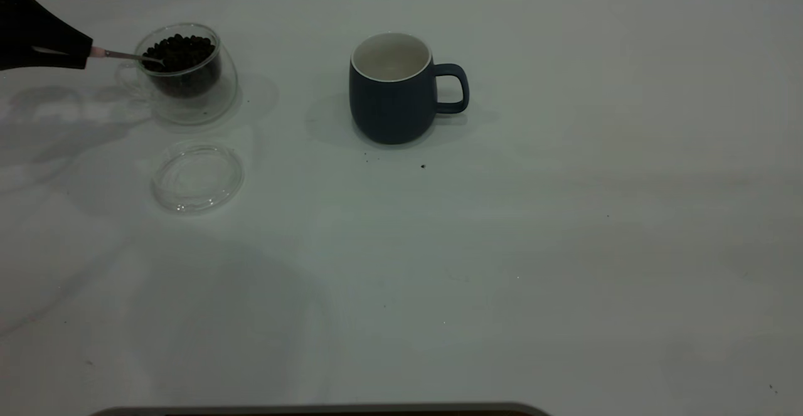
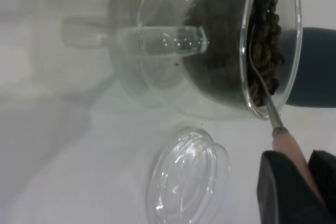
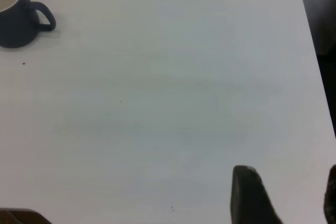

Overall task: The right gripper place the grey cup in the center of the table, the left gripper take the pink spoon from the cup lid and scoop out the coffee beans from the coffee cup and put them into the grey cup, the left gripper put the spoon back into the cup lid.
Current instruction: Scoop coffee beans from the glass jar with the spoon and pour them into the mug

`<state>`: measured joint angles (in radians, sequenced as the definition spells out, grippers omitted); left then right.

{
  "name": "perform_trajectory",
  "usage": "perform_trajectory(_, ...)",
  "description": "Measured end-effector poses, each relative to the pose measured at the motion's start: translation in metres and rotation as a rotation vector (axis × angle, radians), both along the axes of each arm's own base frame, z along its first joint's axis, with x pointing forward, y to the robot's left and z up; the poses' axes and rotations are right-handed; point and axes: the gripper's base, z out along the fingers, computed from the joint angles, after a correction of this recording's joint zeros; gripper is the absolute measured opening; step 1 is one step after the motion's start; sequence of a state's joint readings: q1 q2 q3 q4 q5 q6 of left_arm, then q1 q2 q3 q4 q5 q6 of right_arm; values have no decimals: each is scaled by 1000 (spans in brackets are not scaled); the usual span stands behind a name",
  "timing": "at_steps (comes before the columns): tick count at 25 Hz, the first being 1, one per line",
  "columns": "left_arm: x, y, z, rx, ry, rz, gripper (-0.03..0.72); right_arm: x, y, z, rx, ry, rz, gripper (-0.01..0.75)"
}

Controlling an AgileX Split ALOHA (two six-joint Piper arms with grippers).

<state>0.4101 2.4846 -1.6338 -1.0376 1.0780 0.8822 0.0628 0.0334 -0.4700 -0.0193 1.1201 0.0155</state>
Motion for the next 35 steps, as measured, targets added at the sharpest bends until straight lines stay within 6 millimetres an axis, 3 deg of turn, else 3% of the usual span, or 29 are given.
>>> perform_trajectory(11, -11, 24, 4, -60, 0, 28, 115, 0, 0, 0, 0, 0, 0, 374)
perform_trajectory(24, -10, 21, -26, -162, -6, 79, 115, 0, 0, 0, 0, 0, 0, 374)
perform_trajectory(35, -8, 22, -27, -186, -1, 112, 115, 0, 0, 0, 0, 0, 0, 374)
